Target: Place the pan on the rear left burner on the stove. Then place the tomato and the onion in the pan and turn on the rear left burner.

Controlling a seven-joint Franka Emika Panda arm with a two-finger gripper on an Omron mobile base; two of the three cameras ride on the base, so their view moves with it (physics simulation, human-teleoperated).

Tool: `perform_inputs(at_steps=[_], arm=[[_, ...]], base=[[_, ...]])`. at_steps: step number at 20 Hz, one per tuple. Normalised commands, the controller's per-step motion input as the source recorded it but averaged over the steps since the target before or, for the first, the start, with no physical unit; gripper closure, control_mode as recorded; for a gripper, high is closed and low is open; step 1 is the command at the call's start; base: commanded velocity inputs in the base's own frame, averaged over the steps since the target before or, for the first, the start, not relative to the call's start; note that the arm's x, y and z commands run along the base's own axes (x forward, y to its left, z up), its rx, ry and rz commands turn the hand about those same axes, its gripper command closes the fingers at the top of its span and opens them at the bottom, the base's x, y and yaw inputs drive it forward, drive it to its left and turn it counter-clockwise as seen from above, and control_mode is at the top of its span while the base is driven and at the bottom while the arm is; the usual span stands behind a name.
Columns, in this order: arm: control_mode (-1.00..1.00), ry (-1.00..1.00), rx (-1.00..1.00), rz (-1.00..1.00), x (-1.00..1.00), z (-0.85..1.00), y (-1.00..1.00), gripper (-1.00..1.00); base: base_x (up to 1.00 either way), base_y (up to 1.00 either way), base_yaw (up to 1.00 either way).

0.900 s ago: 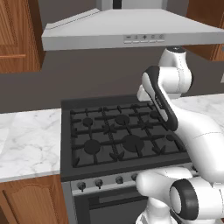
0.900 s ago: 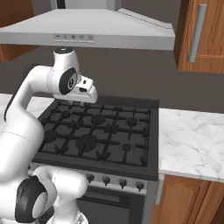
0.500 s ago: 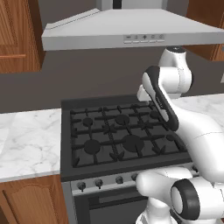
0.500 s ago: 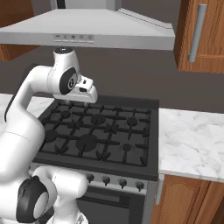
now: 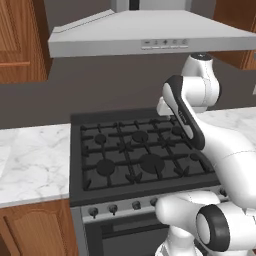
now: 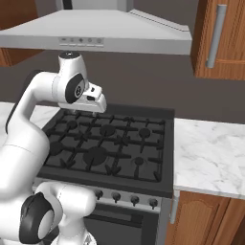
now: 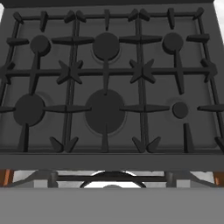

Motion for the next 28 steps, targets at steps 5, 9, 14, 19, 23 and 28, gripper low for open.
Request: perform_inputs(at_steps=[5, 9, 14, 19, 23, 28], arm=[[1.00, 0.00, 0.00, 0.00, 0.00, 0.00, 0.00, -1.00], [1.00, 0.00, 0.00, 0.00, 0.00, 0.00, 0.00, -1.00], [1.00, 0.00, 0.00, 0.00, 0.00, 0.00, 0.00, -1.00], [1.00, 0.00, 0.00, 0.00, 0.00, 0.00, 0.00, -1.00], [1.00, 0.00, 0.00, 0.00, 0.00, 0.00, 0.00, -1.00], [1.00, 0.00, 0.00, 0.00, 0.00, 0.00, 0.00, -1.00]], base=[[-0.38, 0.00, 0.04], [-0.42, 0.00, 0.04], [-0.31, 0.21, 0.09], [-0.04, 0.56, 0.15], [-0.01, 0.57, 0.35], [-0.13, 0.35, 0.41]])
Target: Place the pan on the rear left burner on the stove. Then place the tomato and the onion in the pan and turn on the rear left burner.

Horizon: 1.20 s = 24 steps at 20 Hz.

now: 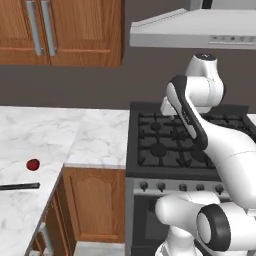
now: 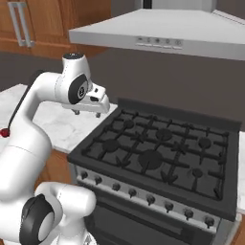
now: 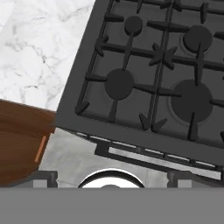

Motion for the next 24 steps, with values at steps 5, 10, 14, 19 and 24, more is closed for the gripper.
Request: perform_inputs(at_steps=[5, 10, 14, 19, 24], arm=[[1.00, 0.00, 0.00, 0.00, 0.00, 0.00, 0.00, -1.00], [1.00, 0.00, 0.00, 0.00, 0.00, 0.00, 0.00, -1.00], [1.00, 0.00, 0.00, 0.00, 0.00, 0.00, 0.00, -1.00], [1.00, 0.00, 0.00, 0.00, 0.00, 0.00, 0.00, -1.00], [1.00, 0.00, 0.00, 0.00, 0.00, 0.00, 0.00, -1.00]], base=[[-0.15, 0.08, 0.45], [-0.09, 0.00, 0.47], [0.00, 0.00, 0.44], [0.00, 0.00, 0.42], [0.01, 0.00, 0.41]])
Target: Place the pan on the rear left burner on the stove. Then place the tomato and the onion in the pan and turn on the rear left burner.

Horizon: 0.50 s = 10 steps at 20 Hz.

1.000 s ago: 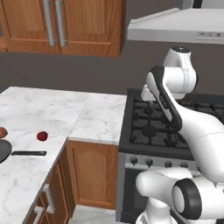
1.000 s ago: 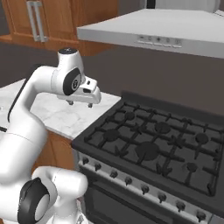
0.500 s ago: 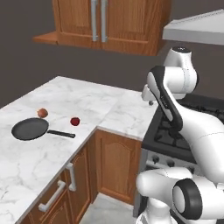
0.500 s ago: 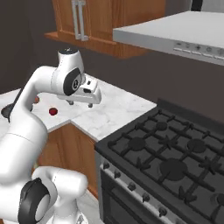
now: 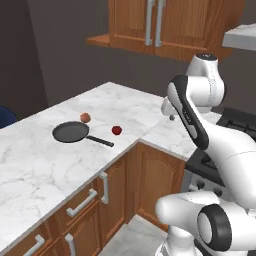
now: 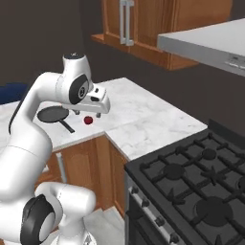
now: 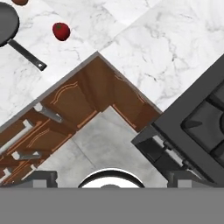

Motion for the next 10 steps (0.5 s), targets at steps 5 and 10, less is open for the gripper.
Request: perform_inputs(at_steps=[5, 10], arm=[[1.00, 0.00, 0.00, 0.00, 0.00, 0.00, 0.00, -1.00], [1.00, 0.00, 0.00, 0.00, 0.00, 0.00, 0.00, -1.00]], base=[[0.10, -0.02, 0.33], [0.22, -0.15, 0.26]])
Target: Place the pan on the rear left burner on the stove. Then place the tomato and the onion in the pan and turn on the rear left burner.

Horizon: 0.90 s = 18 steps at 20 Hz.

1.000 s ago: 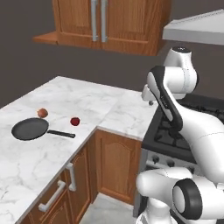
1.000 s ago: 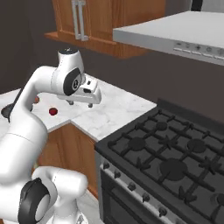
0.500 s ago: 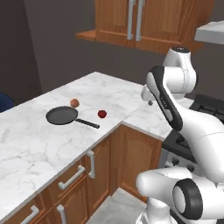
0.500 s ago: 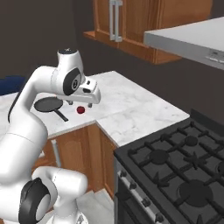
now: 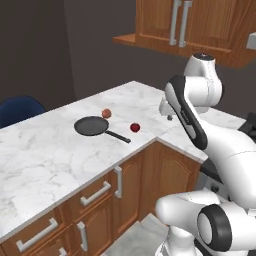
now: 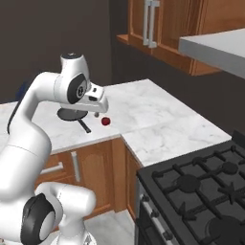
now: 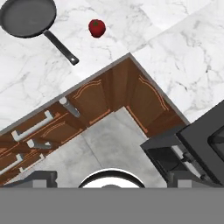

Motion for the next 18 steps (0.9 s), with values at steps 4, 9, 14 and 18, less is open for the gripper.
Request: perform_inputs(at_steps=[4, 9, 14, 18], arm=[[1.00, 0.00, 0.00, 0.00, 0.00, 0.00, 0.00, -1.00], [1.00, 0.00, 0.00, 0.00, 0.00, 0.00, 0.00, -1.00], [1.00, 0.00, 0.00, 0.00, 0.00, 0.00, 0.00, -1.00], [1.00, 0.00, 0.00, 0.00, 0.00, 0.00, 0.00, -1.00]], base=[[0.29, -0.19, 0.19], [0.25, -0.21, 0.10], [0.17, -0.04, -0.02], [0.04, 0.00, -0.15]])
